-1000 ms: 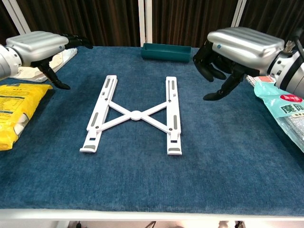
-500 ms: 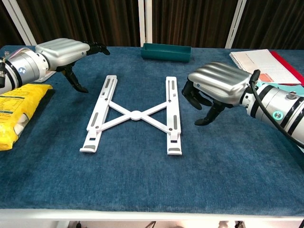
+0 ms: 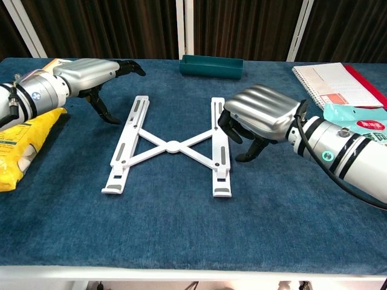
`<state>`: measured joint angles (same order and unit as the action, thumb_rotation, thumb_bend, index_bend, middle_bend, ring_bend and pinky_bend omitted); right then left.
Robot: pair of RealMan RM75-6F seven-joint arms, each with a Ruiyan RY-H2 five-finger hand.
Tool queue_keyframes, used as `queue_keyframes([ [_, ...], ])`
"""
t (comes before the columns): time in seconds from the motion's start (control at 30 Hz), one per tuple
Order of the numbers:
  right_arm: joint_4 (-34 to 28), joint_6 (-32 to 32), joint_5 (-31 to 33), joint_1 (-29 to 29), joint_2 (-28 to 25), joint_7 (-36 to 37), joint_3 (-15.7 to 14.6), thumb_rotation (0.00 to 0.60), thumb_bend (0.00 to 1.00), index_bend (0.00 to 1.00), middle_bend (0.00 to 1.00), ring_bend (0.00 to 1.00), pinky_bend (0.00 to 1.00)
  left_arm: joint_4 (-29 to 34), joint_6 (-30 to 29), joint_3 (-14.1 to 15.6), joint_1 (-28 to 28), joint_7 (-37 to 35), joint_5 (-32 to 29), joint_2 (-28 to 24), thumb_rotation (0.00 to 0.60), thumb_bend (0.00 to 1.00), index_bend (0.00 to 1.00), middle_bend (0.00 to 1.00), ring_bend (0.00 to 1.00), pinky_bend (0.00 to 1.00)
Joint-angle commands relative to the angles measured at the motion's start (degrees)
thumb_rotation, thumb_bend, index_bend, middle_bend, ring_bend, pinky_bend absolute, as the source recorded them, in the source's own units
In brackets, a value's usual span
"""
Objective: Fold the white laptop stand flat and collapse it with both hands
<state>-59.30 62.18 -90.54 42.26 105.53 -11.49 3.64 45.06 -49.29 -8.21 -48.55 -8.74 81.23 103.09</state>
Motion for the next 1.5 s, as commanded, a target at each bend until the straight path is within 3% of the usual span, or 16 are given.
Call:
queue_keyframes([
  [0.03, 1.12, 0.43, -0.56, 0.34, 0.9, 0.58, -0.02, 0.6, 0.0, 0.81, 0.88, 0.83, 0.82, -0.68, -0.23, 0.16, -0.13, -1.25, 0.19, 0.61, 0.6, 0.03, 0.1, 0.0, 0.03, 0.16],
  [0.7, 6.69, 4.56, -3.46, 0.98, 5.04, 4.47, -0.54, 0.6, 0.0, 0.81, 0.88, 0.83, 0.82, -2.08, -0.96, 1.45, -0.52, -8.3, 1.55, 3.1, 0.6, 0.03, 0.1, 0.0, 0.03, 0.16],
  [1.07, 7.72, 5.72, -4.29, 1.13, 6.3, 5.45, -0.86, 0.6, 0.0, 0.81, 0.88, 0.83, 0.82, 1.28, -1.24, 2.12, -0.86, -9.84, 2.45, 3.42, 0.6, 0.03, 0.1, 0.0, 0.03, 0.16],
  [1.4, 5.76, 5.78, -4.9, 1.01, 5.33, 6.43, -1.71, 0.6, 0.0, 0.81, 0.87, 0.83, 0.82, 3.65, -1.36, 2.03, -0.94, -8.13, 2.19, 3.01, 0.6, 0.03, 0.1, 0.0, 0.03, 0.16],
  [1.5, 1.38, 3.56, -5.99, 2.5, 1.79, 7.26, -2.55, 0.6, 0.0, 0.74, 0.8, 0.78, 0.8, 5.15, -2.68, 1.39, 0.3, -5.87, 1.04, 1.24, 0.6, 0.03, 0.1, 0.0, 0.03, 0.16],
])
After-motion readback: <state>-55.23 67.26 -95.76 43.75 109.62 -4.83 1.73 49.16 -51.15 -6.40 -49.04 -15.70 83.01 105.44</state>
